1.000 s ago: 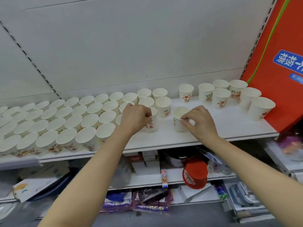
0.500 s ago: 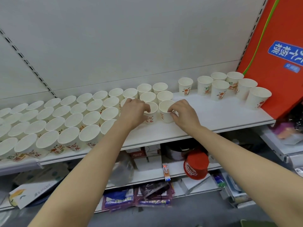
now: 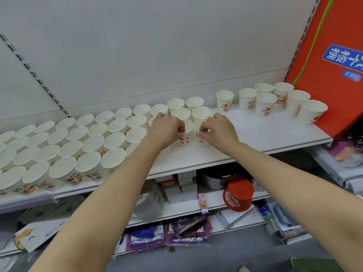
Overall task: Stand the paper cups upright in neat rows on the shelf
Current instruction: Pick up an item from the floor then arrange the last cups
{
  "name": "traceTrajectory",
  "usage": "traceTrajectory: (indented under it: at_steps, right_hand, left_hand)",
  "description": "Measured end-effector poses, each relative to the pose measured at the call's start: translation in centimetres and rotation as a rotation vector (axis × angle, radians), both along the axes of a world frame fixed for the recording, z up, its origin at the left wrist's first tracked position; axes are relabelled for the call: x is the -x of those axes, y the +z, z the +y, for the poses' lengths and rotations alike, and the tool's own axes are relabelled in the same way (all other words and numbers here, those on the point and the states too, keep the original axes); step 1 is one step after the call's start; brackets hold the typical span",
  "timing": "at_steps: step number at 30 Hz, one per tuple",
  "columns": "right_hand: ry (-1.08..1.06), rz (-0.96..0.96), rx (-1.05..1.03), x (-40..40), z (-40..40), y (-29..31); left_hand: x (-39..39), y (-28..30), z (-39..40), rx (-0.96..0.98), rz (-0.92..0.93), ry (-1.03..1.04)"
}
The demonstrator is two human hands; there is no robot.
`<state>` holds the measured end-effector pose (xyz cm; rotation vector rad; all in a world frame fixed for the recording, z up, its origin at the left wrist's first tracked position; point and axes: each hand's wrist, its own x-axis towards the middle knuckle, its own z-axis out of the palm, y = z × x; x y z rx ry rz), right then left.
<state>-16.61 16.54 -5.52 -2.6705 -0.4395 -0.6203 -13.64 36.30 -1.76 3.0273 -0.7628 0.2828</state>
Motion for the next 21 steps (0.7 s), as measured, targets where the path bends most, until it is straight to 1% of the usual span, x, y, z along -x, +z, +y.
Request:
traceTrajectory:
  at_steps: [4, 9, 11, 14, 16, 19, 21]
  right_hand:
    - [0.040, 0.056, -0.026, 0.5, -0.7, 0.0]
    - [0.023, 0.056, -0.018, 0.1, -0.9, -0.4]
    - [0.020, 0.019, -0.031, 0.2, -0.8, -0.8]
    - [0.014, -0.084, -0.086, 0.7, -1.5, -1.2]
    - [-0.022, -0.140, -0.099, 1.0, -2.7, -1.2]
    - [-0.109, -0.163, -0.090, 1.2, -5.4, -1.0]
    - [-0.164, -0.165, -0.083, 1.1, -7.5, -0.8]
  left_hand:
    - [0.1, 0.0, 0.2, 0.002, 0.003, -0.001]
    - [0.1, -0.1, 0.4, -0.010, 0.009, -0.005]
    - [0.2, -0.1, 0.6, 0.017, 0.014, -0.010]
    - [0.3, 0.0, 0.2, 0.182, -0.027, -0.039]
    - [0.1, 0.5, -1.0, 0.254, -0.066, -0.064]
    - [-1.1, 1.3, -4.0, 0.269, -0.068, -0.097]
    - [-2.3, 1.6, -6.5, 0.246, -0.056, -0.112]
